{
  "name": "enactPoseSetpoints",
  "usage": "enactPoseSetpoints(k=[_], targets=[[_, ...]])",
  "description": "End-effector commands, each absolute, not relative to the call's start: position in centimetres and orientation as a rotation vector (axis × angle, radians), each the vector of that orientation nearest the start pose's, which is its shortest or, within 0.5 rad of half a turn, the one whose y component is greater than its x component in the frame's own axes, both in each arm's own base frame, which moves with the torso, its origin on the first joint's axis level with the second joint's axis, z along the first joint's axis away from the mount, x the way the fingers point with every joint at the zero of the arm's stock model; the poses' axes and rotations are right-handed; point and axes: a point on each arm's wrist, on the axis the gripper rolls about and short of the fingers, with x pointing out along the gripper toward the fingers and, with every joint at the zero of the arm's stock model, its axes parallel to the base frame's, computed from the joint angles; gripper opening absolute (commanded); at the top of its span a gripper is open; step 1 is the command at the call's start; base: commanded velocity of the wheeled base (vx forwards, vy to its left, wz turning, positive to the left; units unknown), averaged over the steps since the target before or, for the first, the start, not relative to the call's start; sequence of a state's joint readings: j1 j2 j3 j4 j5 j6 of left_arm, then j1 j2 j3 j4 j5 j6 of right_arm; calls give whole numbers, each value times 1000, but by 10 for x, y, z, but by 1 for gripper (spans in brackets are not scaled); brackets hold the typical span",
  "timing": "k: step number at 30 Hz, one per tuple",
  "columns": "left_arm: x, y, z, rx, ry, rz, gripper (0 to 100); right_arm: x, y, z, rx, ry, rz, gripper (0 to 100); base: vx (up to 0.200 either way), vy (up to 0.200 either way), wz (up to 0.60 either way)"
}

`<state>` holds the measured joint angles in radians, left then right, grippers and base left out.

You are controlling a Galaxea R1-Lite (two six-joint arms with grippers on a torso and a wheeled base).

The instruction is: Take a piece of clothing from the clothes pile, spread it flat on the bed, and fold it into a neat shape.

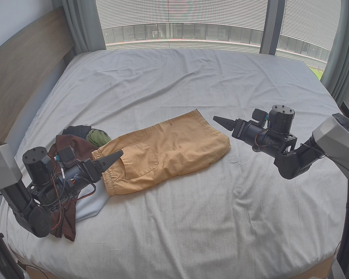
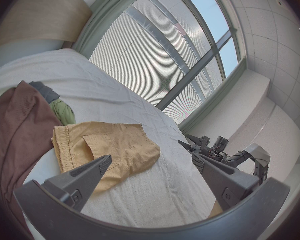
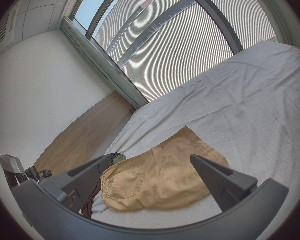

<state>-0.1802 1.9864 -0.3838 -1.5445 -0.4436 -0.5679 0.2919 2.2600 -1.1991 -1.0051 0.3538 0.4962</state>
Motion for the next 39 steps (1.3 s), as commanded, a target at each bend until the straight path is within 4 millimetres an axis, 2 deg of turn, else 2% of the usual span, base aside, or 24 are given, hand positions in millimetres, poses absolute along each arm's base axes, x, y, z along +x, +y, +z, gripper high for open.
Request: enactPoseSetpoints(k=[1, 10, 21, 29, 39], targets=[[281, -64, 97, -518, 211, -610, 100, 418, 139, 84, 482, 264, 623, 100, 0, 0, 0], [282, -65, 96, -494, 204, -612, 100, 417, 147, 54, 495, 297, 633, 100, 0, 0, 0], [284, -64, 91, -494, 215, -599, 100, 415, 151, 41, 494, 333, 632, 100, 0, 0, 0], [284, -64, 89, -493, 222, -597, 100, 421, 157, 8, 491, 400, 621, 100, 0, 0, 0], [283, -64, 87, -496, 232, -595, 100, 432, 160, -12, 490, 460, 596, 100, 0, 0, 0]])
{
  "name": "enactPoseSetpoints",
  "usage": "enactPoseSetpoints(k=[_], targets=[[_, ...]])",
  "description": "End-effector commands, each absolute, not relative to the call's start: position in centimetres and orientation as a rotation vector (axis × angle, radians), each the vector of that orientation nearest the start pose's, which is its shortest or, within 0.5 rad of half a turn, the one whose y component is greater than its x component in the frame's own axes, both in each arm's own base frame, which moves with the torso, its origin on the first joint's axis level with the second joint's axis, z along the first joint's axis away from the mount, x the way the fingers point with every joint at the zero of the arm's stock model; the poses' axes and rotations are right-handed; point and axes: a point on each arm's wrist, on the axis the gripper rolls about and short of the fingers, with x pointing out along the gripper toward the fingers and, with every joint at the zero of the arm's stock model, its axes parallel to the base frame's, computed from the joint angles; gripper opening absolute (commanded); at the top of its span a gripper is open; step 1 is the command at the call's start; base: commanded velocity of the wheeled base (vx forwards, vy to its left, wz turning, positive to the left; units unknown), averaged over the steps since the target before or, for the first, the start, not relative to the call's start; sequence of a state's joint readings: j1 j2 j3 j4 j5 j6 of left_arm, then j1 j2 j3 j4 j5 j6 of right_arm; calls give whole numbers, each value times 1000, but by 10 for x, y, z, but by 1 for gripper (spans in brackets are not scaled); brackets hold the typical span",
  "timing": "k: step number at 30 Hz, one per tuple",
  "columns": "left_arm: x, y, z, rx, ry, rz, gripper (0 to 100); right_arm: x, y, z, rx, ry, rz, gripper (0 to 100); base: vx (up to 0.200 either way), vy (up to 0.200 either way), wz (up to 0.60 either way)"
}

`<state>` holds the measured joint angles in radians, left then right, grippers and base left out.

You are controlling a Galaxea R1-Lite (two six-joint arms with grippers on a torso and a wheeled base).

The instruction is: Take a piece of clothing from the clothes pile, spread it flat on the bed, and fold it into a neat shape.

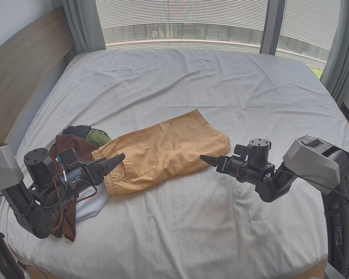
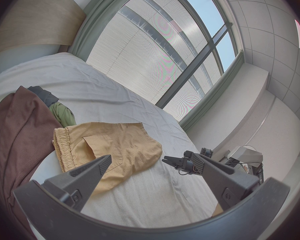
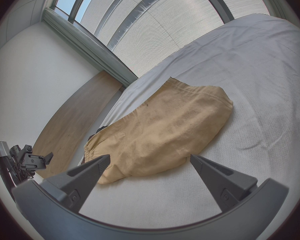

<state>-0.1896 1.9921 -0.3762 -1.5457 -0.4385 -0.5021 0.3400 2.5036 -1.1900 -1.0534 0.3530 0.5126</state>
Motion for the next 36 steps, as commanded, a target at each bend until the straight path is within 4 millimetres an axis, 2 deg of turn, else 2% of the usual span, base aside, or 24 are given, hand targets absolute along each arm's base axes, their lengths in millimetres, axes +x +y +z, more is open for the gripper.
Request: enactPoseSetpoints(k=[1, 4, 18, 24, 36], targets=[[283, -64, 87, -496, 234, -594, 100, 432, 159, -13, 491, 461, 594, 100, 0, 0, 0], [283, -64, 87, -496, 232, -595, 100, 435, 159, -24, 491, 482, 584, 100, 0, 0, 0], [283, -64, 88, -495, 231, -597, 100, 456, 163, -39, 488, 483, 544, 100, 0, 0, 0], [283, -64, 87, -494, 233, -596, 100, 460, 164, -42, 486, 481, 525, 100, 0, 0, 0], [283, -64, 88, -494, 230, -595, 100, 475, 181, -38, 477, 433, 501, 100, 0, 0, 0]])
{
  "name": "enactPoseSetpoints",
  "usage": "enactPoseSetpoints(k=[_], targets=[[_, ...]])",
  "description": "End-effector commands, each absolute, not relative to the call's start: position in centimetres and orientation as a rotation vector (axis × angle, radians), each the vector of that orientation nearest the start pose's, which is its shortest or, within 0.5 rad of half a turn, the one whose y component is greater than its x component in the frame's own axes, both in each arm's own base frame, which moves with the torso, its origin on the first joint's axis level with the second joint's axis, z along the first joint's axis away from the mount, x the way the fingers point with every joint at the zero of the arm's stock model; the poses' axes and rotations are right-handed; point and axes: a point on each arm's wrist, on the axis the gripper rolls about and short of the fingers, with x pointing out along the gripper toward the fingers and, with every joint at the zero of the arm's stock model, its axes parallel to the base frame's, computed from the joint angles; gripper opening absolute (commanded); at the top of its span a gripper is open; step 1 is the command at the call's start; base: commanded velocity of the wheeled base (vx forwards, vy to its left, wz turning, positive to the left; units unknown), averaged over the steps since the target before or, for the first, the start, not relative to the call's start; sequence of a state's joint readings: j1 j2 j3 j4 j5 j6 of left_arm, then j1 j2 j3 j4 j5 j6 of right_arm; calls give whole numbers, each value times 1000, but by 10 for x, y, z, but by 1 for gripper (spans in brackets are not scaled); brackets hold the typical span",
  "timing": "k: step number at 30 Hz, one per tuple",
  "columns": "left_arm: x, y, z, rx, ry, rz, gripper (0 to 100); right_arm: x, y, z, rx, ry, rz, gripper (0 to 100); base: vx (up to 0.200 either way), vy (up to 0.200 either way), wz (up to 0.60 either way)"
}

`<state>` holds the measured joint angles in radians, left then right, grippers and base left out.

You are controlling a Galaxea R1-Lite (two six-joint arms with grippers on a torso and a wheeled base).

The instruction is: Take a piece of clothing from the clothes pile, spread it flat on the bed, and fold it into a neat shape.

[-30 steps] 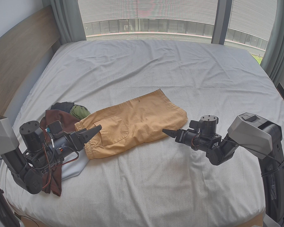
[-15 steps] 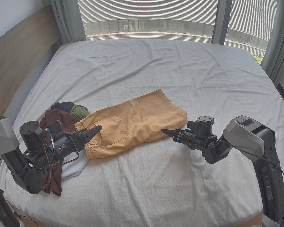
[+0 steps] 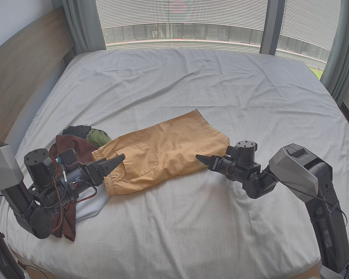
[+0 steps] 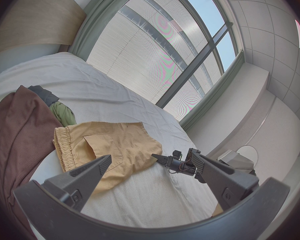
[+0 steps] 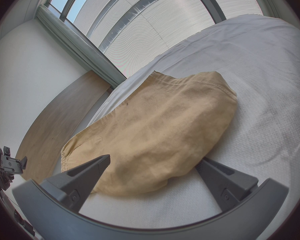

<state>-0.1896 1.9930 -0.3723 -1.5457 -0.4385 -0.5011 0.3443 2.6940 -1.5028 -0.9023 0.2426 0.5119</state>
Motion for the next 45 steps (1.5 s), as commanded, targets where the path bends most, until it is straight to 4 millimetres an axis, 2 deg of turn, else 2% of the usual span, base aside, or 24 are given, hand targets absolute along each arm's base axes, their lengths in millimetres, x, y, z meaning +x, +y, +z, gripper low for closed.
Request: enactPoseSetpoints(k=[1, 6, 11, 22, 23, 35, 42, 45], targets=[[283, -64, 88, -494, 232, -595, 100, 477, 185, -35, 477, 432, 507, 100, 0, 0, 0], [283, -63, 88, -494, 231, -593, 100, 482, 198, -32, 473, 426, 515, 100, 0, 0, 0], [283, -63, 88, -494, 230, -594, 100, 486, 212, -39, 471, 402, 525, 100, 0, 0, 0], [283, -64, 87, -496, 235, -596, 100, 489, 216, -38, 495, 386, 521, 100, 0, 0, 0], [283, -64, 87, -496, 235, -594, 100, 489, 215, -38, 494, 381, 506, 0, 0, 0, 0], [284, -64, 83, -498, 247, -589, 100, 488, 206, -35, 496, 356, 495, 0, 0, 0, 0], [284, -64, 83, -498, 250, -589, 100, 476, 196, -24, 459, 375, 483, 0, 0, 0, 0], [283, -63, 84, -499, 246, -590, 100, 465, 192, -15, 444, 386, 480, 0, 0, 0, 0]])
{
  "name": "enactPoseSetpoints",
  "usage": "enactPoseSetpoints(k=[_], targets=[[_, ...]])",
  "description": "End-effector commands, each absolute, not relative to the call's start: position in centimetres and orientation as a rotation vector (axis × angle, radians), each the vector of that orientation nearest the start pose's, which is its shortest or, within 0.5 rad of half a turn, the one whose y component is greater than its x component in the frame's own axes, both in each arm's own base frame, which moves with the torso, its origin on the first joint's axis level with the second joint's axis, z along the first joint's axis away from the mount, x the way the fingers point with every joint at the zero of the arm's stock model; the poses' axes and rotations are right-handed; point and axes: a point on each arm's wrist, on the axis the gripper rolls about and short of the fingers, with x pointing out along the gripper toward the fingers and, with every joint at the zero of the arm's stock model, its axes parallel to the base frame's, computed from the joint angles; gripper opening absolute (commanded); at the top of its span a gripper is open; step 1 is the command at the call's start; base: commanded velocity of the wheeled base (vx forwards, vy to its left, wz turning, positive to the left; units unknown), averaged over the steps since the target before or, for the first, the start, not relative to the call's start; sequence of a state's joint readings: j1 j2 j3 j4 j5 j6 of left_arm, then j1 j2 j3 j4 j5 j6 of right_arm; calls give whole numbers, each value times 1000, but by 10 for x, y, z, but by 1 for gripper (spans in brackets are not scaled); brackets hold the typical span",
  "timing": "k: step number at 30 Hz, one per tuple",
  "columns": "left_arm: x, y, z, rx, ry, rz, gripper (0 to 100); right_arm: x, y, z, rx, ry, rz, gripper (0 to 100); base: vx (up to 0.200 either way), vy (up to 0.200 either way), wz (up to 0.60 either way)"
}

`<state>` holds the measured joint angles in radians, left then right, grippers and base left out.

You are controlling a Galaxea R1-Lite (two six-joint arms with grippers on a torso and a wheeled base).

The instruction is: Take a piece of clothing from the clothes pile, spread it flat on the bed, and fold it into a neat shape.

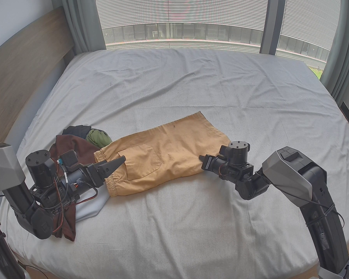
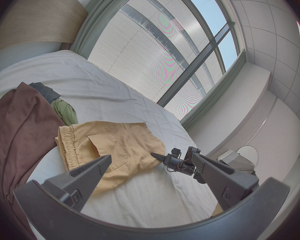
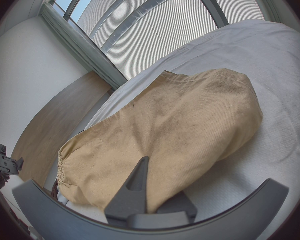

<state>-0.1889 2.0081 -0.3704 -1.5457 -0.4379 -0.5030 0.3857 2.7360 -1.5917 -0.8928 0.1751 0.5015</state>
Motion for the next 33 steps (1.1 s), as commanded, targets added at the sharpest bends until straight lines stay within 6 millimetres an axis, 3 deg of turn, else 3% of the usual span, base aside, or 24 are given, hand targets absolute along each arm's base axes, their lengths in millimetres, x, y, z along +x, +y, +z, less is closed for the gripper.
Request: enactPoseSetpoints(k=[1, 15, 24, 33], targets=[[283, -63, 84, -499, 246, -590, 100, 461, 190, -13, 440, 394, 478, 0, 0, 0, 0], [283, -64, 84, -499, 246, -591, 100, 398, 139, -18, 367, 483, 392, 0, 0, 0, 0], [283, -64, 86, -498, 240, -594, 100, 367, 127, -19, 355, 555, 367, 0, 0, 0, 0], [282, -65, 85, -498, 245, -598, 100, 321, 111, -25, 313, 673, 337, 0, 0, 0, 0]])
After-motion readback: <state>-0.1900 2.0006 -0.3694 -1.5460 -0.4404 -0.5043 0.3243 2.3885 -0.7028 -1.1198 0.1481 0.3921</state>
